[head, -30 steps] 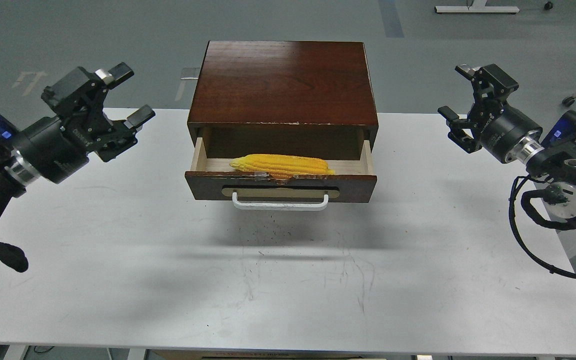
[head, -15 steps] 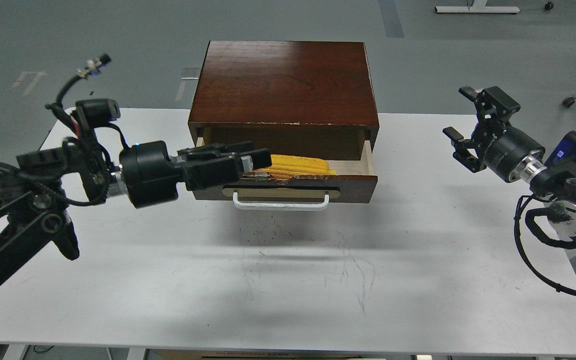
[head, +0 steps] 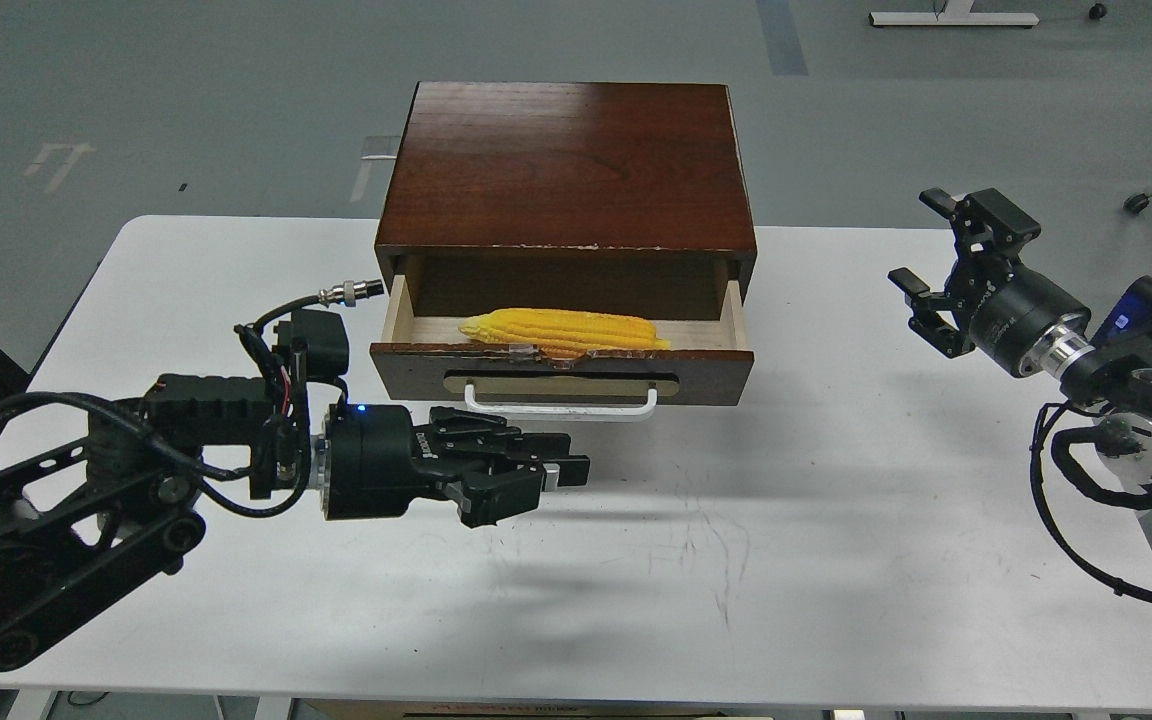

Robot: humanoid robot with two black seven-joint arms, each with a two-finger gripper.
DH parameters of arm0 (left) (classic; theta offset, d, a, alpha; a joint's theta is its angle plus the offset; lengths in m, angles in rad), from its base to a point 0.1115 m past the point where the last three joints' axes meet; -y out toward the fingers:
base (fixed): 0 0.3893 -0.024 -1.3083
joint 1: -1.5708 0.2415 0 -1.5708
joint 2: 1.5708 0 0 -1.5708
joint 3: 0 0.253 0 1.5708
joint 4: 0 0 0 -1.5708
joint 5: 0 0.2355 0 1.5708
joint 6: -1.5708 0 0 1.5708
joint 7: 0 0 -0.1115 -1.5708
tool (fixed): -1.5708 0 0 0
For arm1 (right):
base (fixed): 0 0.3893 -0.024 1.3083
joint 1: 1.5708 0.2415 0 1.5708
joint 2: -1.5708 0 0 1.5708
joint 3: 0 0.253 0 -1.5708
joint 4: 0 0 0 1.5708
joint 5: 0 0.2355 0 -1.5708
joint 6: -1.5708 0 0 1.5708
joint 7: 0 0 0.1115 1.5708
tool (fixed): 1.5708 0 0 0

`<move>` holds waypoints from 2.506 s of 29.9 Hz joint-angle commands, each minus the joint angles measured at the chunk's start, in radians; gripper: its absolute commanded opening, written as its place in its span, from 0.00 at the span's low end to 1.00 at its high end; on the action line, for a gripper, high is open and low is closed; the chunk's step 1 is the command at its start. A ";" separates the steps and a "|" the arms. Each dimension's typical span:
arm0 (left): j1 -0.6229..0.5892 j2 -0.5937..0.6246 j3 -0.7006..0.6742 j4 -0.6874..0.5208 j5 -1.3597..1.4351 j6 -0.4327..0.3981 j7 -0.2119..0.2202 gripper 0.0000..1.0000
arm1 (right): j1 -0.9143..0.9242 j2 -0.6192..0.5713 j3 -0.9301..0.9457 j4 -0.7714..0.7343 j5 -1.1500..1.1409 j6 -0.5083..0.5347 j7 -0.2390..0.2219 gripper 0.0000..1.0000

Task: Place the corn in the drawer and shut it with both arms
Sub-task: 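Position the left gripper fingers against the drawer front near the handle, then push the drawer into the cabinet with the left gripper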

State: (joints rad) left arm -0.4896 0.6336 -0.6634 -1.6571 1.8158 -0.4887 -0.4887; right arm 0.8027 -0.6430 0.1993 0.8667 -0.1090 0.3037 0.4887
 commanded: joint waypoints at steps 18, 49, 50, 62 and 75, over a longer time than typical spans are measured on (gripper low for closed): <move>0.057 -0.051 0.010 0.184 -0.251 0.000 0.061 0.00 | 0.000 -0.003 0.000 0.000 0.000 0.000 0.000 0.96; 0.043 -0.104 -0.008 0.284 -0.312 0.000 0.079 0.00 | -0.014 0.000 0.000 0.000 -0.001 0.000 0.000 0.96; 0.043 -0.106 -0.008 0.284 -0.314 0.000 0.079 0.00 | -0.016 0.002 0.000 0.002 -0.001 0.000 0.000 0.96; 0.034 -0.107 -0.010 0.304 -0.316 0.000 0.079 0.00 | -0.023 0.000 0.000 0.002 -0.001 0.000 0.000 0.96; 0.014 -0.111 -0.012 0.322 -0.332 0.000 0.081 0.00 | -0.030 0.000 0.000 0.003 -0.001 0.000 0.000 0.96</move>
State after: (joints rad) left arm -0.4707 0.5233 -0.6754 -1.3412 1.4941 -0.4888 -0.4089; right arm 0.7734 -0.6428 0.1994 0.8696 -0.1105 0.3037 0.4887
